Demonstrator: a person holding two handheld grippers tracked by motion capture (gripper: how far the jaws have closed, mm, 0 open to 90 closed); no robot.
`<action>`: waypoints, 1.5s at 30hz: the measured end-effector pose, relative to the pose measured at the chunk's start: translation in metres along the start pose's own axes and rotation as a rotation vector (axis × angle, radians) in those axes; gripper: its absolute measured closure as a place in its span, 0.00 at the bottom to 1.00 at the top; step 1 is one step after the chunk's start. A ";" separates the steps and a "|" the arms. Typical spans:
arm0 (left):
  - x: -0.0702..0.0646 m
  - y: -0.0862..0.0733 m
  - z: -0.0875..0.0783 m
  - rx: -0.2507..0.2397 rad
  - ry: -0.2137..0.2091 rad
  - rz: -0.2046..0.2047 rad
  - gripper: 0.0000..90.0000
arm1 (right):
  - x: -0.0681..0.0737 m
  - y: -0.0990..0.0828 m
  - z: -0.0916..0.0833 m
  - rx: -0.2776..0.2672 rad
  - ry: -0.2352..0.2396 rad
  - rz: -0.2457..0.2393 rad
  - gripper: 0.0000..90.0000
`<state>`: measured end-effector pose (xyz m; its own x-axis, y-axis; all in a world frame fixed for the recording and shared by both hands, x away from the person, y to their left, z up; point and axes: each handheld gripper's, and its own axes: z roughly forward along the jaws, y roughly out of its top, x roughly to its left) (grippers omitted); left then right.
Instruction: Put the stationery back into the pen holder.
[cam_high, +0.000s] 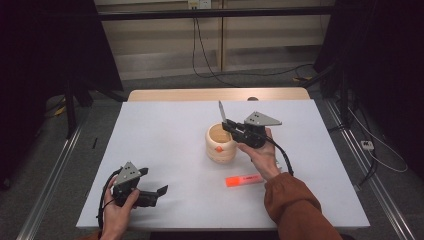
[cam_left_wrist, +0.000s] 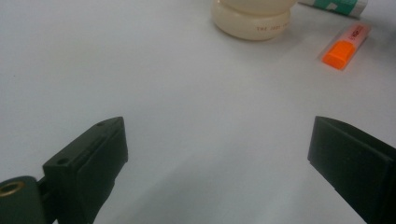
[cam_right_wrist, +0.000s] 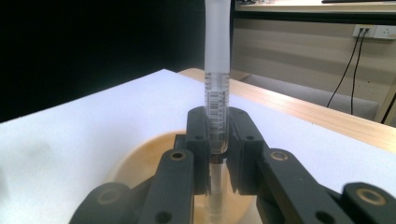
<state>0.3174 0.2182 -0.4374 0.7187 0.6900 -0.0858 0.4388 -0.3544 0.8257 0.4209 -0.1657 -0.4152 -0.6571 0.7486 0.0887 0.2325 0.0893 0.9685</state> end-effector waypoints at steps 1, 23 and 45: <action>0.000 0.000 0.000 0.000 0.000 0.000 0.05 | 0.000 0.000 0.000 0.000 0.000 0.000 0.89; 0.001 0.000 0.001 0.002 0.010 0.000 0.05 | 0.001 -0.003 -0.007 0.019 0.009 0.023 0.67; 0.001 0.000 0.001 -0.002 0.004 0.003 0.05 | -0.012 0.003 -0.043 0.115 -0.039 0.013 0.20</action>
<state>0.3183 0.2182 -0.4381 0.7179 0.6914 -0.0810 0.4358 -0.3556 0.8268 0.3989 -0.2022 -0.4030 -0.6261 0.7746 0.0896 0.3224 0.1525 0.9342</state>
